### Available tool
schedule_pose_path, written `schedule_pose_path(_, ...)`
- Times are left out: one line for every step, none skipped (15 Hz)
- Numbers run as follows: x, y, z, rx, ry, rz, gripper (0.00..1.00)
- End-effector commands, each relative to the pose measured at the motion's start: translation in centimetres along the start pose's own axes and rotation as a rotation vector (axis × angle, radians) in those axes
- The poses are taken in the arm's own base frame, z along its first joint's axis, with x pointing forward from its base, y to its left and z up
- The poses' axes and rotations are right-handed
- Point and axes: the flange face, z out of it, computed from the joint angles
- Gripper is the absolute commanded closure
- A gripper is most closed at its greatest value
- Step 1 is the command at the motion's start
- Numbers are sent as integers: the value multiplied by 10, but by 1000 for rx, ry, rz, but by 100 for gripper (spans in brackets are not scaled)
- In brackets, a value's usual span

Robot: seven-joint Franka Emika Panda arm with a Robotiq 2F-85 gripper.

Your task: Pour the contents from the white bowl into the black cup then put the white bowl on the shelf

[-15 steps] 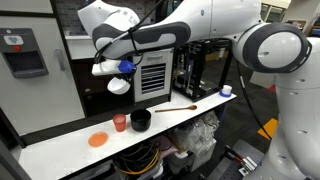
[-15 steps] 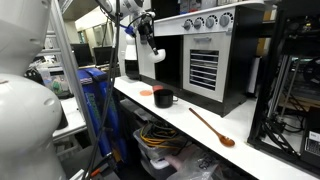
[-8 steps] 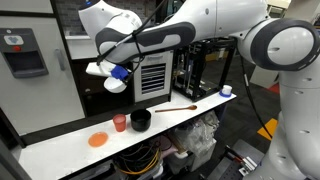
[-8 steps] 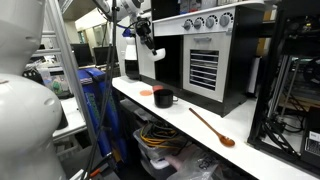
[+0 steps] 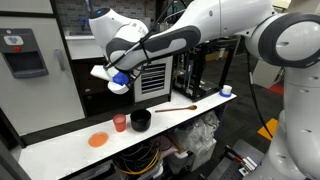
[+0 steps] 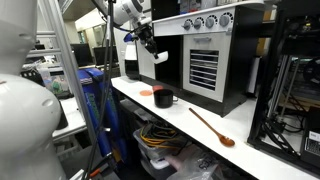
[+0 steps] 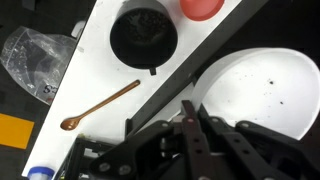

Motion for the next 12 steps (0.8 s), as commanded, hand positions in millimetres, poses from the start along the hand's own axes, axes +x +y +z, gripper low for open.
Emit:
schedule_pose_path(11,11,13,34,-33,61,99)
schedule_pose_path(13,11,17,42,-36,73,99)
schedule_pose_path(13,11,21,50,-40,85,99)
schedule_pose_path(14,12,25,56,-41,92,99)
schedule_pose_path(14,12,28,61,-44,98,99)
schedule_pose_path(13,13,31,66,-46,104,99)
schedule_pose_path(13,13,33,69,-47,107,99)
schedule_pose_path(12,13,35,71,-49,110,99)
schedule_pose_path(12,14,37,75,-50,112,99)
schedule_pose_path(11,15,39,76,-50,114,99)
schedule_pose_path(11,16,42,76,-51,114,99)
schedule_pose_path(11,17,44,76,-50,111,99)
